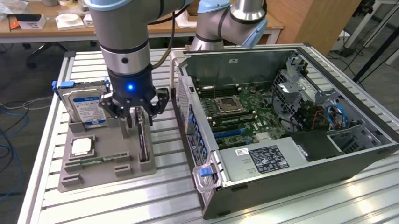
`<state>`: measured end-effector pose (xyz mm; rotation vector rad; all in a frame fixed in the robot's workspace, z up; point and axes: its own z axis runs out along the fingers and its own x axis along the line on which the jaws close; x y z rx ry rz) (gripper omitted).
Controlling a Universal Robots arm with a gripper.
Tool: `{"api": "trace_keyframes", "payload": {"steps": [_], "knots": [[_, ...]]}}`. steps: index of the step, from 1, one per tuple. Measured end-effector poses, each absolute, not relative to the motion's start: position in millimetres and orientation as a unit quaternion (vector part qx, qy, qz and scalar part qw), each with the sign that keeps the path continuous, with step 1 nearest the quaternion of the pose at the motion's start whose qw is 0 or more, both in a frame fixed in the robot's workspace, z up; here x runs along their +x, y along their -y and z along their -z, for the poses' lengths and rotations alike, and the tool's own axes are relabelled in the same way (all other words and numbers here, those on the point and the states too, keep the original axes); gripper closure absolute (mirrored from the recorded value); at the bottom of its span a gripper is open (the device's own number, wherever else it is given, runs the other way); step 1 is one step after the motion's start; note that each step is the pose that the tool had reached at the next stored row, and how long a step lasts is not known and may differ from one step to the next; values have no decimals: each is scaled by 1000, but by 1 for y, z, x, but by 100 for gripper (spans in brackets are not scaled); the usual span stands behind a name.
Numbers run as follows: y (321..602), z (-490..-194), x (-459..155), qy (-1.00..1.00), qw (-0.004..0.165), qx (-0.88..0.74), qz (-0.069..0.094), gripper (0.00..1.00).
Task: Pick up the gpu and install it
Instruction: 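Pick up the gpu and move the gpu toward the slot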
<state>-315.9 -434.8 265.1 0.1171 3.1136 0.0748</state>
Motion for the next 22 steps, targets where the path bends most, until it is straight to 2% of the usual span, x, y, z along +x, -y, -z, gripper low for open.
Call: {"api": "trace_keyframes", "payload": {"steps": [22], "knots": [[435,-260,-316,-999,12,38,-24,47]]}}
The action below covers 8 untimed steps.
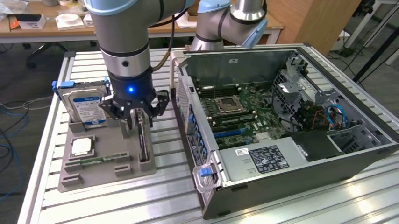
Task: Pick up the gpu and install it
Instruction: 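Pick up the gpu and move the gpu toward the slot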
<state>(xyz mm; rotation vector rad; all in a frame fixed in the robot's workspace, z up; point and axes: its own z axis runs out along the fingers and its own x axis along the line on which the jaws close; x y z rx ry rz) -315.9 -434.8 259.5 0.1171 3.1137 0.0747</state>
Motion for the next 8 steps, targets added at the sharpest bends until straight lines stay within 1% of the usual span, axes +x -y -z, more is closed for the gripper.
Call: {"api": "trace_keyframes", "payload": {"steps": [8], "knots": [[437,-257,-316,-999,13,38,-24,47]]}}
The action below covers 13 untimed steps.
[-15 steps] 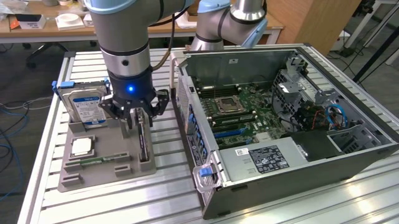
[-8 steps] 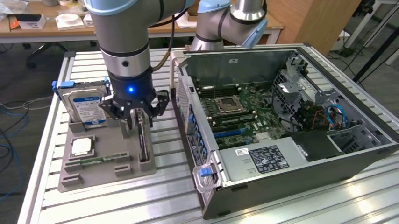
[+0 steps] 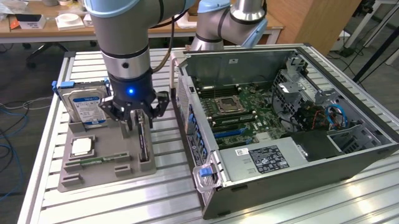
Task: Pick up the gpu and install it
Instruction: 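Pick up the gpu and move the gpu toward the slot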
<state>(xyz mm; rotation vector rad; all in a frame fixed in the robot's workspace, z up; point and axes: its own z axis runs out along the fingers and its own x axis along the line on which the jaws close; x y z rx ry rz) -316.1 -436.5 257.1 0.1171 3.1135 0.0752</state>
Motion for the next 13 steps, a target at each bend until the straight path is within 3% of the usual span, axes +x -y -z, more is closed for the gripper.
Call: {"api": "trace_keyframes", "payload": {"steps": [13], "knots": [[442,-248,-316,-999,12,38,-24,47]]}}
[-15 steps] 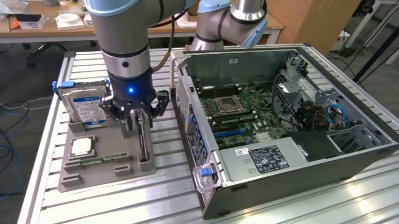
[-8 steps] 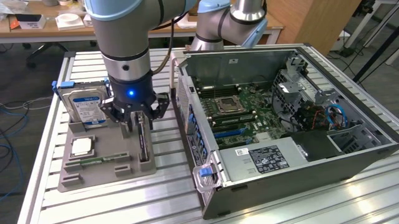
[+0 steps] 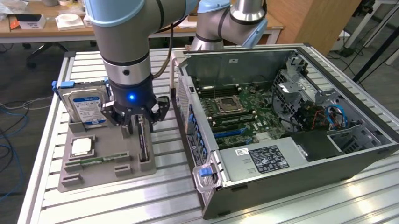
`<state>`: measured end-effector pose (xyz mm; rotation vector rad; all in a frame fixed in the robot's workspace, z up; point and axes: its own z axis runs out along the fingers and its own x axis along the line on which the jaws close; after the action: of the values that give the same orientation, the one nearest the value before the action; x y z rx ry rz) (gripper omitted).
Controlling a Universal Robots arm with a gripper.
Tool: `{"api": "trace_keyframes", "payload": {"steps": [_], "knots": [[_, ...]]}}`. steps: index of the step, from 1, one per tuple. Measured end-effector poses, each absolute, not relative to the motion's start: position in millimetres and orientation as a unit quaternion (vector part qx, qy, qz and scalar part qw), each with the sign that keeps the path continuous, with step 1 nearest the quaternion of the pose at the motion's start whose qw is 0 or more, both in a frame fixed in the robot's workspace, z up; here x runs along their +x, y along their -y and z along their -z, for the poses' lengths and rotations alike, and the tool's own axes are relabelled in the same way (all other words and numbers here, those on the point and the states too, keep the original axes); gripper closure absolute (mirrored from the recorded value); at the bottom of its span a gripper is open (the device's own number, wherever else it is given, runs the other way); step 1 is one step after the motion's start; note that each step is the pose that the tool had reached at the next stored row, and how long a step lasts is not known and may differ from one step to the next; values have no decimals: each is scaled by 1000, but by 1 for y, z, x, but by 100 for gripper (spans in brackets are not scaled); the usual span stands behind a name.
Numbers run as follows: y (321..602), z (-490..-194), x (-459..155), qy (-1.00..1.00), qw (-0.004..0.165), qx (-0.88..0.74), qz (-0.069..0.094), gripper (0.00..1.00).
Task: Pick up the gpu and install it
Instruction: 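Pick up the gpu and move the gpu toward the slot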
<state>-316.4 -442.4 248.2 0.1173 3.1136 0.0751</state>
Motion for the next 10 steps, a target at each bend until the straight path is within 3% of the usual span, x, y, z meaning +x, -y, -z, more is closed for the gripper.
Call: {"api": "trace_keyframes", "payload": {"steps": [10], "knots": [[443,-243,-316,-999,12,38,-25,47]]}}
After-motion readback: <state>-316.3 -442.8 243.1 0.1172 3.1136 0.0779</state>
